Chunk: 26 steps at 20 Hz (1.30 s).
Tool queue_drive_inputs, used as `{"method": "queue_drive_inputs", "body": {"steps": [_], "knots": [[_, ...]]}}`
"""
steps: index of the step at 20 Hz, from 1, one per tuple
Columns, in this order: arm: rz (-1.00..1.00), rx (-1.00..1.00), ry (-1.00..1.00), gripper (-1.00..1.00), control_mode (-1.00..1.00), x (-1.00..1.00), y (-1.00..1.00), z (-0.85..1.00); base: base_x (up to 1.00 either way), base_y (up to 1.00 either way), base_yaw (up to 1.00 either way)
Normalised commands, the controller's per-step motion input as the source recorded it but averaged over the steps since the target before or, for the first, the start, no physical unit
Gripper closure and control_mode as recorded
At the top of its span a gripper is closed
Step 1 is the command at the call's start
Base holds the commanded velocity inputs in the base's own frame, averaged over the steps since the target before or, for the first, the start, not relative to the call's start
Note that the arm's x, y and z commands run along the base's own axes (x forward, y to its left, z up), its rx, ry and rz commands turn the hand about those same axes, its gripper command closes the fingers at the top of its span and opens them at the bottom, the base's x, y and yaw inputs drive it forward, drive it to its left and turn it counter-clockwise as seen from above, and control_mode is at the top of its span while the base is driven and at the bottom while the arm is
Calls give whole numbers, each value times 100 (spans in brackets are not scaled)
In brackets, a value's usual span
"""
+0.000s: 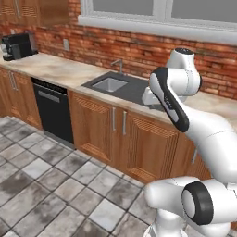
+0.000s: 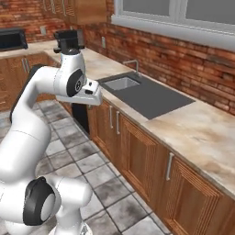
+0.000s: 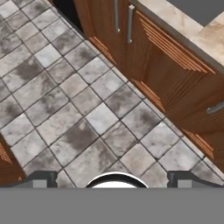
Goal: Four empty soda cans are scattered around the kitchen. Gather all the cans and cluster them next to the stove for recycling.
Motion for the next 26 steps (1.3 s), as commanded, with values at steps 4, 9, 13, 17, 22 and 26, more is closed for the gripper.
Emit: {"method": "queue_drive_inputs", "body": {"steps": [4,9,13,17,22,26], "knots": [[0,0,0,-100,100,0,0,0,2,44,35],[0,0,0,-100,100,0,0,0,1,43,35],[0,0,0,-100,100,0,0,0,4,39,35],[0,0,0,-100,100,0,0,0,11,34,33],[0,0,0,-100,100,0,0,0,7,30,35],[0,0,0,-100,100,0,0,0,-1,29,38]]}}
